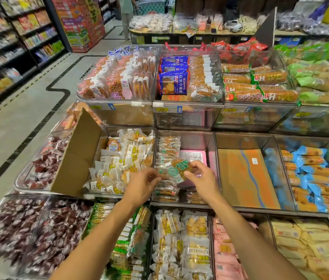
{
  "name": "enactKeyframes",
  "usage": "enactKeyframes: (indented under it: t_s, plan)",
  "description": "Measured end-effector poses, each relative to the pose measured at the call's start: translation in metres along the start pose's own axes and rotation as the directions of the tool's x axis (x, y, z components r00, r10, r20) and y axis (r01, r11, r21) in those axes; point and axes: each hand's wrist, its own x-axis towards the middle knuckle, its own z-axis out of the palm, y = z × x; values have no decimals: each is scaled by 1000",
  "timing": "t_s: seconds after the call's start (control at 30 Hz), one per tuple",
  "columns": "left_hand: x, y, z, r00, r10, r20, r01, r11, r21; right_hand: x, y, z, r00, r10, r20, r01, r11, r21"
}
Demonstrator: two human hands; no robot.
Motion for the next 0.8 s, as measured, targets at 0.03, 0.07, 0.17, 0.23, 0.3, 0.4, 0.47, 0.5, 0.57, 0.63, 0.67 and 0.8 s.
enactKeyframes:
  t_s: [0.03,0.07,0.17,0.23,0.3,0.4,0.47,0.5,0.57,0.63,0.67,0.8]
  plan:
    - [-3,-2,2,995,67,68,-79,980,185,-2,3,-5,1000,4,17,-3,999,-47]
    - [-3,-4,5,988,97,123,-131,943,306,-4,5,-9,999,13,35,-10,996,-84]
    - [0,-6,8,982,90,169,-157,881,447,-7,10,-13,1000,-4,14,6,988,-155]
    - [1,-8,11,979,83,187,-163,866,473,-9,12,-12,999,-26,-28,21,986,-168]
    - [-2,-6,13,978,85,191,-171,851,496,-10,13,-10,999,-28,-28,24,989,-147]
    - [-3,-6,16,977,102,186,-188,826,532,-13,10,-12,999,-39,19,41,991,-127]
    - [-3,-7,15,972,120,204,-214,815,538,-15,8,-15,998,-48,39,52,993,-108]
    - [-2,-8,14,968,135,212,-231,811,538,-15,8,-15,998,-51,46,56,993,-102]
    - [-2,-10,10,965,156,212,-248,810,531,-17,6,-14,997,-54,53,58,995,-83]
    - [-5,-10,7,964,160,213,-250,817,519,-17,6,-10,997,-61,45,65,995,-79]
    - [-6,-11,5,963,159,217,-250,826,506,-18,7,-7,998,-61,28,63,995,-74]
    - [-8,-12,0,960,158,232,-255,837,483,-17,11,-6,999,-49,-3,49,998,-49]
